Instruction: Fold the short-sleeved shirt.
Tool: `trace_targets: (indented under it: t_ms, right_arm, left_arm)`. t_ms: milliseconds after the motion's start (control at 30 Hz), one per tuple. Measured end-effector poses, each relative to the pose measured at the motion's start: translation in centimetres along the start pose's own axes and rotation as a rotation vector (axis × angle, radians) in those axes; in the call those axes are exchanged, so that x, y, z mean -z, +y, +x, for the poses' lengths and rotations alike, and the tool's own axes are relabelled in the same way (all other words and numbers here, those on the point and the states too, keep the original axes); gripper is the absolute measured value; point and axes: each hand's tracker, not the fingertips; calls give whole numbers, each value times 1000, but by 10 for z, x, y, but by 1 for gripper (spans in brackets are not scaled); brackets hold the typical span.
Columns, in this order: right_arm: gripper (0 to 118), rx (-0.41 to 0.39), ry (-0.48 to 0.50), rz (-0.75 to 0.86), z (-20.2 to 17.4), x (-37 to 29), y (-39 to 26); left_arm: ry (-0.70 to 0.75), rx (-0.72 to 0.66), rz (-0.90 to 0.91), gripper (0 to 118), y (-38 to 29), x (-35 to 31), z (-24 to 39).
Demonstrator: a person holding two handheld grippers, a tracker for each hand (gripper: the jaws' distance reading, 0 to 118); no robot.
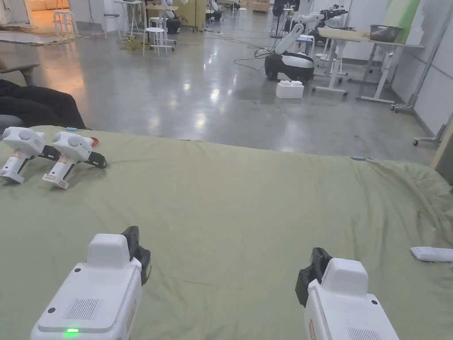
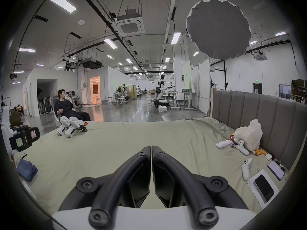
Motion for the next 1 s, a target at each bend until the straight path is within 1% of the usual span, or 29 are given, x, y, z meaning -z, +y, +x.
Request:
trace_targets:
  t_ms: [200,400,433,467,500,533,567,633,667,700,733,767,933,967,1000]
  right_arm:
    - [1,-9,1,-1,-3,-2,0]
    - [1,0,11,-12,-5,-2,-2]
    - [1,2,15,-13,-6,-2,-2]
    - [2,5,17,-13,-6,-1,-2]
    - [4,10,15,-12,-6,-2,-2]
    - [11,13,15,-9,-6,-2,-2]
    - [15,13,15,-5,-6,-3,-2]
    - [25,-1,10,-4,-6,-2,-1]
    - [46,-4,8,-5,-7,-1,-1]
    - [70,-4,5,-6,-7,-1,-1]
    - [91,2,1,-8,-7,-1,-1]
    - [96,11,-6,0,-7,-2,-1]
    - [97,40,-15,11,-8,-2,1]
    - [99,54,-10,13,-9,-1,2]
    - [103,83,23,10,-8,0,2]
  left_arm:
    - [-5,7,-2,0,0,-3,1]
    - [-15,16,-7,0,-2,-8,2]
    - [-15,13,-7,4,-2,-8,3]
    - [-16,12,-8,11,-1,-9,3]
    - [-16,11,-7,22,-1,-9,1]
    - [-15,9,-7,44,-1,-9,1]
    - [-14,7,-7,57,0,-10,1]
    - [-7,0,-6,69,0,-10,0]
    - [-2,-5,-5,82,0,-10,0]
    - [4,-11,-3,93,0,-11,0]
    - [5,-14,-1,100,0,-11,-1]
    - [3,-15,2,102,-1,-11,-2]
    - [21,-1,-7,104,-3,-9,0]
    - [20,-4,-3,104,-3,-9,0]
    - [23,-10,1,104,-2,-10,0]
